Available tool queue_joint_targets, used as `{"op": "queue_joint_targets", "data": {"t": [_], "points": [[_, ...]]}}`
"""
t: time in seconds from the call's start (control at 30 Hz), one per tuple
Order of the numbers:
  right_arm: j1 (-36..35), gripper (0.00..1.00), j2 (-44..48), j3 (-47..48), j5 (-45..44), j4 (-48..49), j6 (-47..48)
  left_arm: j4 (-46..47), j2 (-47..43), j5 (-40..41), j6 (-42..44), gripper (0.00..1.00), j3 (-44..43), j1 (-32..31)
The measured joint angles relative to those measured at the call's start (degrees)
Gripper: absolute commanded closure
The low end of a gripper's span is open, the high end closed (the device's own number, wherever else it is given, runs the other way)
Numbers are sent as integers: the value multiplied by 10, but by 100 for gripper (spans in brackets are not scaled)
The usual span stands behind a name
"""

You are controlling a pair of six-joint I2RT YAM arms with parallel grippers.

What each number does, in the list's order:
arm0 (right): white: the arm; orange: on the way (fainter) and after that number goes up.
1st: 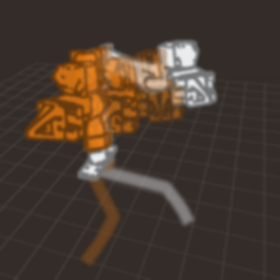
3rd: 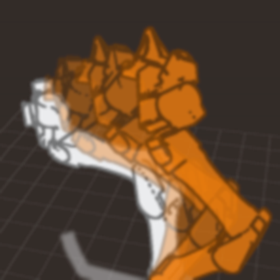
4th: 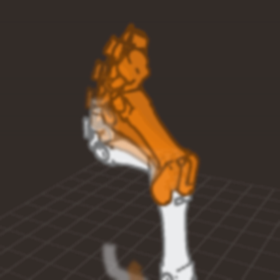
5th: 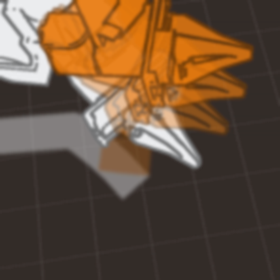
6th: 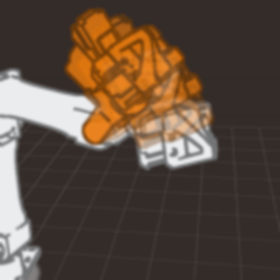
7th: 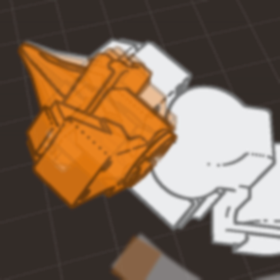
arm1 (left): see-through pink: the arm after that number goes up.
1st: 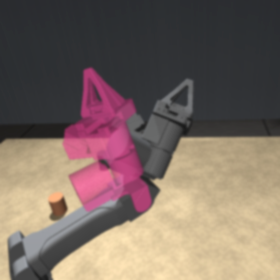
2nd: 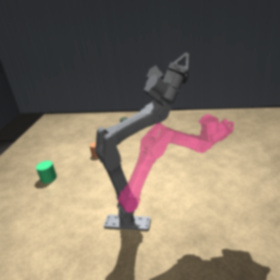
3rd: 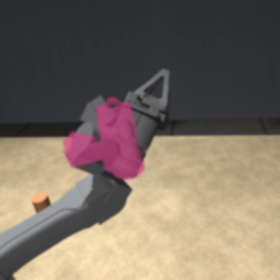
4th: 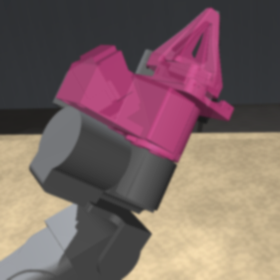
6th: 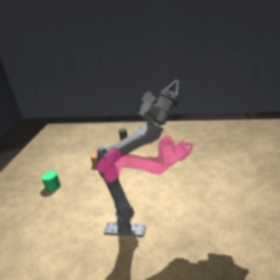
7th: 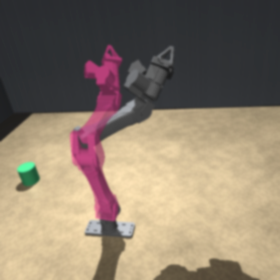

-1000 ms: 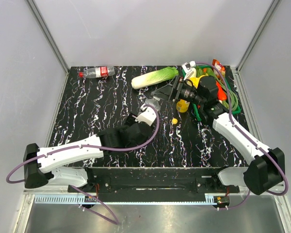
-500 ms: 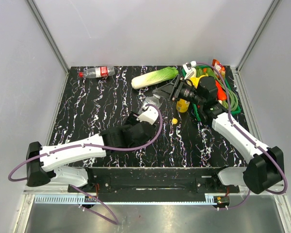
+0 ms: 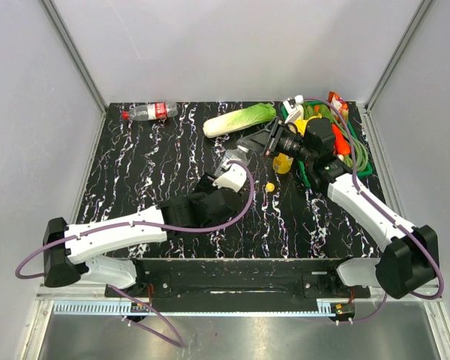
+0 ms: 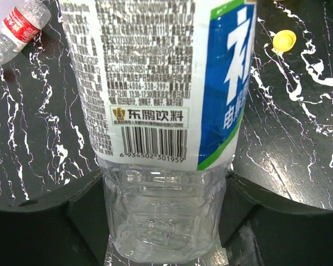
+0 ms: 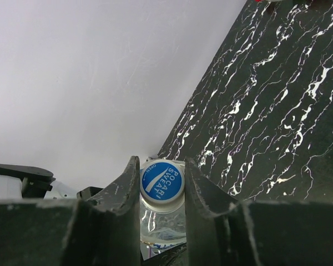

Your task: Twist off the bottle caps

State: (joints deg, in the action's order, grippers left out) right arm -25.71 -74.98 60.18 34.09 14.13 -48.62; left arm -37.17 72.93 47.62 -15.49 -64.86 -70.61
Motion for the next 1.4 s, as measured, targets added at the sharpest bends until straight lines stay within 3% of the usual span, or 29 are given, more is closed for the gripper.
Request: {"op": "queue_joint_targets", "data": {"t": [0.2,0.33,0.67,1.07,1.4], "points": [[0,100,0,0,-2,-5,6,3,4,-10,-7,90,0,3],[1,100,0,-2,-2,-4,12,35,-15,-59,-8,90,21,22],[0,100,0,-10,53,56,14,137,-135,-316,2,89,112,113],[0,100,6,-15,137,182,-1,270,-211,-585,-27,89,193,206],[2,100,35,-40,198,372,-65,395,-220,-772,-67,89,220,226]]}}
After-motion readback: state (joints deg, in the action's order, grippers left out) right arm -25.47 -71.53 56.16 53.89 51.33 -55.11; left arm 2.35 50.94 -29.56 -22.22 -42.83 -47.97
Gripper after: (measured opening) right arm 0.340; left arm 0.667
